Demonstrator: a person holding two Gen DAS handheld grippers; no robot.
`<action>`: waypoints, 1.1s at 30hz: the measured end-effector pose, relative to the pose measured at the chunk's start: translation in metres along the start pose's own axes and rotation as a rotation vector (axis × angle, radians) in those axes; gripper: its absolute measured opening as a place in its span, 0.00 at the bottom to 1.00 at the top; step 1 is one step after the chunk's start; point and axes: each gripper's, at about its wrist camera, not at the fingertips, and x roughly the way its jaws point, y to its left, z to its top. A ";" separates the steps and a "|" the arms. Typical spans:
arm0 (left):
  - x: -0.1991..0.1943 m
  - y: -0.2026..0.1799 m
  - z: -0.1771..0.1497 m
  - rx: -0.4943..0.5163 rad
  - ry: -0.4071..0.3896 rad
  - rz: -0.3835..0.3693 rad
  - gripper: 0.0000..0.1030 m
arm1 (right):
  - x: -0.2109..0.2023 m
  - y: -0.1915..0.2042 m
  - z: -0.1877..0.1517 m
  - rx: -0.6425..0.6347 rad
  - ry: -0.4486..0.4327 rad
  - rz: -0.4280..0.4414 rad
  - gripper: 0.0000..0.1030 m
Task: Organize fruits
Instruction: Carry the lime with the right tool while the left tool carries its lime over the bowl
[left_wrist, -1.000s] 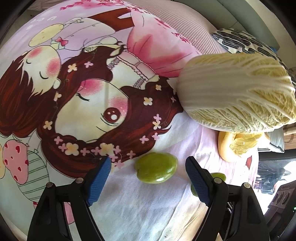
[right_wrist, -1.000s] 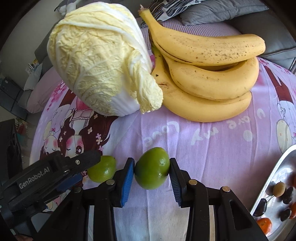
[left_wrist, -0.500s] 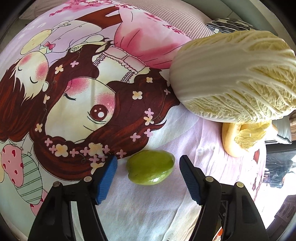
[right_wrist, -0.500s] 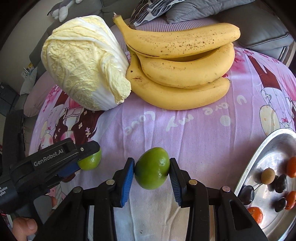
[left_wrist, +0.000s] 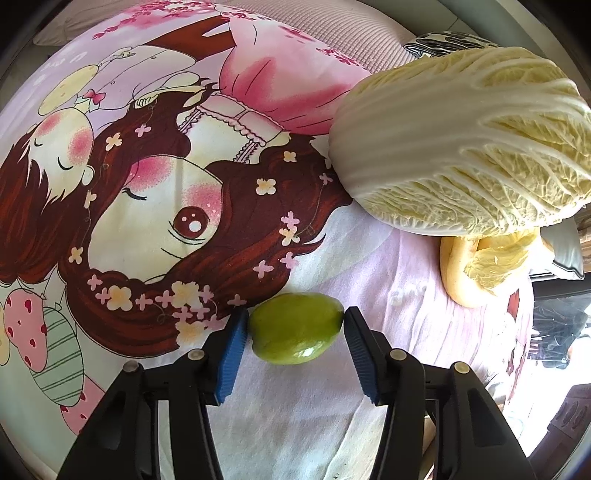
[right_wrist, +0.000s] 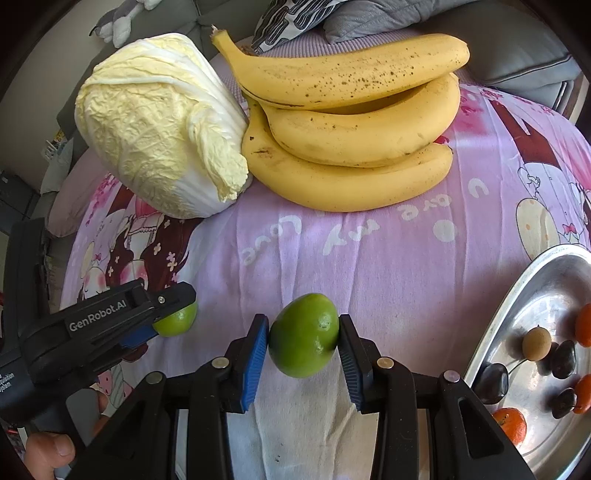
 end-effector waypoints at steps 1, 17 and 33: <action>-0.002 0.002 -0.001 0.002 -0.001 -0.001 0.52 | 0.000 0.000 0.000 0.000 -0.002 0.002 0.39; -0.023 -0.007 -0.016 0.026 -0.010 -0.014 0.43 | -0.010 -0.008 -0.004 0.005 -0.001 0.028 0.39; -0.001 -0.017 -0.017 0.059 0.034 -0.014 0.43 | -0.005 -0.011 -0.004 0.024 0.023 0.024 0.39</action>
